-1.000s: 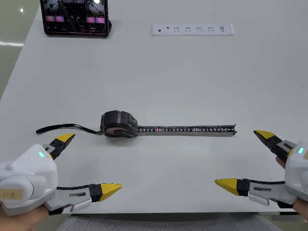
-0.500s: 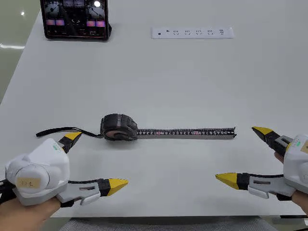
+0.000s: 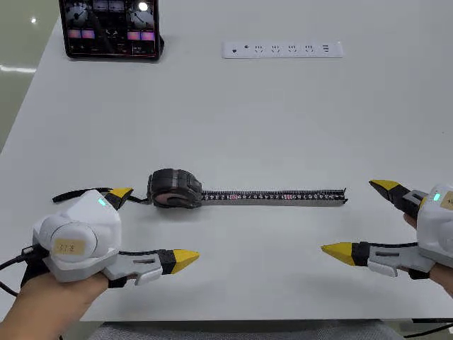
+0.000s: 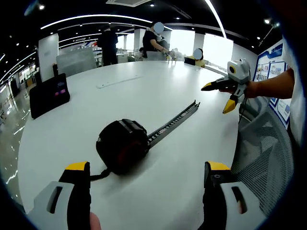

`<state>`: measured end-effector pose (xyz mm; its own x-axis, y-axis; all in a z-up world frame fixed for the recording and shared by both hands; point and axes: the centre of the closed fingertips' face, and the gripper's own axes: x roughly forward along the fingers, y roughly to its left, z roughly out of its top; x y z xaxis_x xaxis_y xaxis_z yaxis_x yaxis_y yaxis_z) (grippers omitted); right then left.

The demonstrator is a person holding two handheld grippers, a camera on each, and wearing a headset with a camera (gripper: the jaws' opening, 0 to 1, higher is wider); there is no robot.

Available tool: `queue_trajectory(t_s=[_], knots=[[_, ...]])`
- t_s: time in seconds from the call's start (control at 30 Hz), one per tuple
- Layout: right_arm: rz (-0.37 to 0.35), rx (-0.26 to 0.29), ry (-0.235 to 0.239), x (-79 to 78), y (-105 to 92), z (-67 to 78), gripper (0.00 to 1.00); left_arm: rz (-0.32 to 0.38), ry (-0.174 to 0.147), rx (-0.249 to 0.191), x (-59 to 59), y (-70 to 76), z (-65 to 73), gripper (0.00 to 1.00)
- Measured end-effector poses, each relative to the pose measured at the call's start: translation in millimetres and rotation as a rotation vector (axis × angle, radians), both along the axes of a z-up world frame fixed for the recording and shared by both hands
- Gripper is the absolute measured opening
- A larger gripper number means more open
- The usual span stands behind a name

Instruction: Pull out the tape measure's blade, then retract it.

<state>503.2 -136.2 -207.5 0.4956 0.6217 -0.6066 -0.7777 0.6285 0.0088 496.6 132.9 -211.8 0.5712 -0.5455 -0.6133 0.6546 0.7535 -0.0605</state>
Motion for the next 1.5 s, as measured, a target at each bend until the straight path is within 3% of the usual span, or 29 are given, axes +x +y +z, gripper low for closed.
queue_trajectory(t_s=[0.37, 0.6, 0.7, 0.87, 1.23, 1.5], knots=[[0.017, -0.023, 0.009, 10.6, -8.3, -6.5, 0.88, 0.005, 0.018, -0.017, 8.2, -8.2, -3.8, 0.95], [0.03, -0.034, 0.017, 14.8, -11.4, -9.1, 0.88, 0.018, 0.032, -0.046, 13.4, -14.2, -5.7, 0.95], [0.031, -0.034, 0.019, 17.1, -12.9, -9.9, 0.87, 0.038, 0.042, -0.084, 15.6, -17.3, -5.3, 0.95], [0.039, -0.037, 0.022, 19.1, -12.7, -11.4, 0.87, 0.048, 0.043, -0.083, 17.4, -19.7, -6.0, 0.96], [0.093, -0.059, 0.036, 19.1, -10.3, -15.0, 0.77, 0.145, 0.046, -0.121, 25.3, -19.0, -5.8, 0.93], [0.161, -0.102, 0.063, 22.3, -14.2, -20.9, 0.72, 0.214, 0.042, -0.111, 29.6, -17.7, -10.3, 0.88]])
